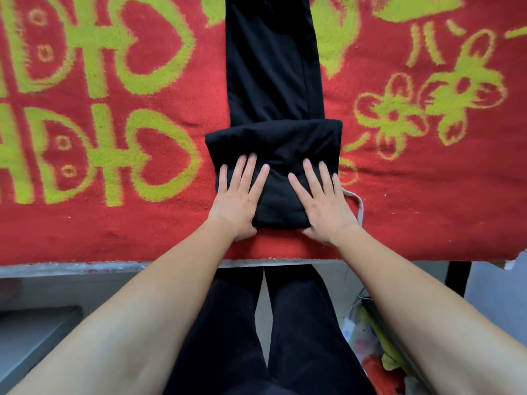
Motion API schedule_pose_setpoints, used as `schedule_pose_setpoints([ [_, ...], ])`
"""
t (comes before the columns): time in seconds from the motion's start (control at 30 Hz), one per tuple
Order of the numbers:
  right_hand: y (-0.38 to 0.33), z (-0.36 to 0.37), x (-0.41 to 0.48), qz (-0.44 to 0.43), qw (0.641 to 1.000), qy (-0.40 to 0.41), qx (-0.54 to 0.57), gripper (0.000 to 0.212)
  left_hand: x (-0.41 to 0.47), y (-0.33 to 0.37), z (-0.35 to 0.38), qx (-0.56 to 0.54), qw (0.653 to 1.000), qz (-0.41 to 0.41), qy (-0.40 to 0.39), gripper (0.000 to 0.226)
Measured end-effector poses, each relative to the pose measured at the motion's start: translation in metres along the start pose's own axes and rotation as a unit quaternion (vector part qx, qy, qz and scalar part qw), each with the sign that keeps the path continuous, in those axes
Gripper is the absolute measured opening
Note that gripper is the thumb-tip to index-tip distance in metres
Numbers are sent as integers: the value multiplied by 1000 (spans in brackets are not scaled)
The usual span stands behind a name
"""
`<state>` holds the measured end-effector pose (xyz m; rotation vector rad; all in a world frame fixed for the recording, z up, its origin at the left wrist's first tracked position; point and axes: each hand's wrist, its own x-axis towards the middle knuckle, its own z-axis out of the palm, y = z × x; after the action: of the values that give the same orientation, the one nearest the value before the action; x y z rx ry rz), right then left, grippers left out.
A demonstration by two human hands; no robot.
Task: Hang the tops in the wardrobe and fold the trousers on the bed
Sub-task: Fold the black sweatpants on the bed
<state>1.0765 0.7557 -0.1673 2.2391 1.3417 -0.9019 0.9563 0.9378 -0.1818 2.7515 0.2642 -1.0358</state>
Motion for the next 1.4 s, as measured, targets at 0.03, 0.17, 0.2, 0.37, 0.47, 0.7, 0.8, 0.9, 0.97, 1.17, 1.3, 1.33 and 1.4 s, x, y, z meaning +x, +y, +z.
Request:
schedule_pose_setpoints([
  [0.03, 3, -1, -3, -11, 1000, 17, 4, 135, -4, -1, -1, -3, 1000, 6, 12, 151],
  [0.17, 17, -11, -10, -58, 998, 19, 30, 112, -19, 2, -11, 15, 1000, 12, 21, 135],
  [0.2, 18, -17, -10, -60, 997, 8, 40, 108, -20, 4, -17, 15, 1000, 7, 11, 130],
  [0.37, 29, -73, -7, -52, 988, -43, 142, 89, -17, -7, -60, -91, 993, 26, -72, 108],
  [0.47, 47, -116, -5, -61, 976, -97, 184, 83, -17, -27, -102, -213, 966, 44, -142, 97],
  [0.7, 108, -240, 48, -9, 921, -205, 332, 65, 28, -96, -225, -447, 876, -3, -180, 68],
  [0.8, 130, -264, 89, 45, 863, -72, 498, 72, 64, -129, -252, -501, 860, -93, -6, 61],
  [0.9, 135, -251, 120, 148, 830, 174, 508, 75, 89, -141, -245, -445, 819, -243, 269, 50],
  [0.97, 128, -231, 126, 147, 869, 214, 421, 72, 94, -132, -227, -332, 844, -261, 332, 52],
  [1.17, 97, -173, 128, -23, 975, 215, 58, 67, 102, -93, -152, -71, 968, -93, 222, 62],
  [1.3, 91, -157, 167, 29, 980, 186, 68, 69, 144, -109, -137, -24, 969, -115, 216, 66],
  [1.33, 94, -155, 181, 37, 980, 180, 77, 69, 158, -118, -137, -30, 971, -108, 211, 66],
  [1.4, 101, -148, 205, 40, 976, 183, 112, 67, 183, -137, -135, -74, 973, -84, 201, 66],
])
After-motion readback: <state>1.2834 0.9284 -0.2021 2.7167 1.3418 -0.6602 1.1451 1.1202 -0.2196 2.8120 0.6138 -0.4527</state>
